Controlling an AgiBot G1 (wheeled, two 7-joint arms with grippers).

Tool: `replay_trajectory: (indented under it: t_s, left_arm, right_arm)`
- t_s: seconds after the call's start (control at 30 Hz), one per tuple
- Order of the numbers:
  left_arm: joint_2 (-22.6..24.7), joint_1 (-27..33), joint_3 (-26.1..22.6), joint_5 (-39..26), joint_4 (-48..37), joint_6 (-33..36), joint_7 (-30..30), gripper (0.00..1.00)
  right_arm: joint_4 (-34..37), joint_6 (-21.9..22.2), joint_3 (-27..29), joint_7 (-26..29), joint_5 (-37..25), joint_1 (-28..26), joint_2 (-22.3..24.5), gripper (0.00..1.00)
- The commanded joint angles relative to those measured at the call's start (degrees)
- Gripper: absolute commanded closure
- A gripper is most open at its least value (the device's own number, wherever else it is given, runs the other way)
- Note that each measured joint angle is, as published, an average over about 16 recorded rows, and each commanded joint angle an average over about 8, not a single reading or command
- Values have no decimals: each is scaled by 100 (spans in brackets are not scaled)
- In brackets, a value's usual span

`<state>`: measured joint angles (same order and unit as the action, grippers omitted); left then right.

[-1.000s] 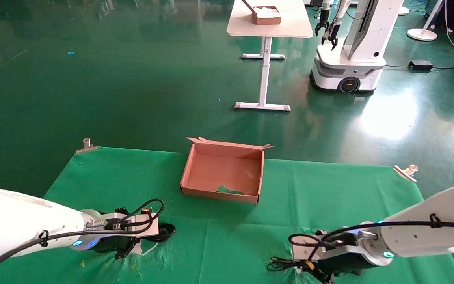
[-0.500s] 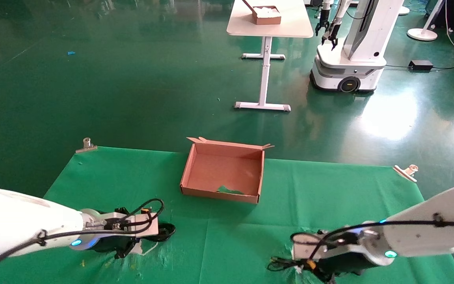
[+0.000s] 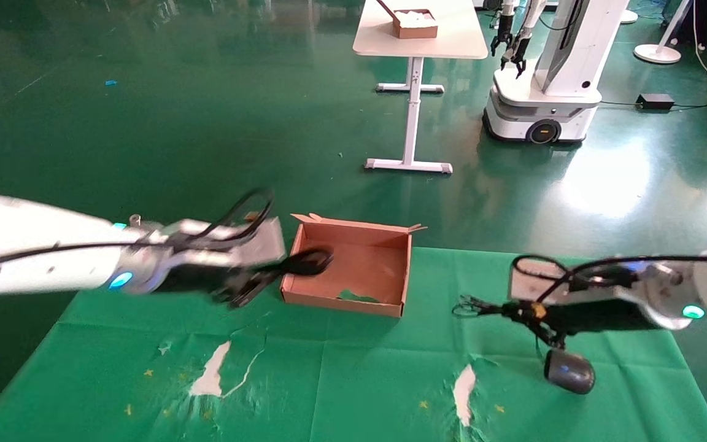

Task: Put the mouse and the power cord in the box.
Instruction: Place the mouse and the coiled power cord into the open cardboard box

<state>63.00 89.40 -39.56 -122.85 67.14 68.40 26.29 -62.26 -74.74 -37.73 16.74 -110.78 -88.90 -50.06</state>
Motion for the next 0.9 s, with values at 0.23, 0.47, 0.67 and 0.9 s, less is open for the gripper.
replay_trajectory:
  t_s: [0.23, 0.47, 0.67, 0.9]
  left_arm:
    - [966, -60, -266, -643, -378, -1086, -289, 100]
    - [1563, -389, -1285, -1950, -1260, -2839, -117, 100]
    - [1602, -357, -2308, -2434, -1841, -3737, 670, 89]
    - [1606, -159, -3141, -2661, -2016, -4010, 1514, 3]
  right_arm:
    - [-168, -17, 189, 174, 53, -313, 200, 100]
    - [-504, -198, 311, 281, 84, -594, 460, 100]
    - [-741, -357, 373, 343, 76, -721, 710, 100]
    - [-828, -372, 422, 378, 87, -736, 836, 100]
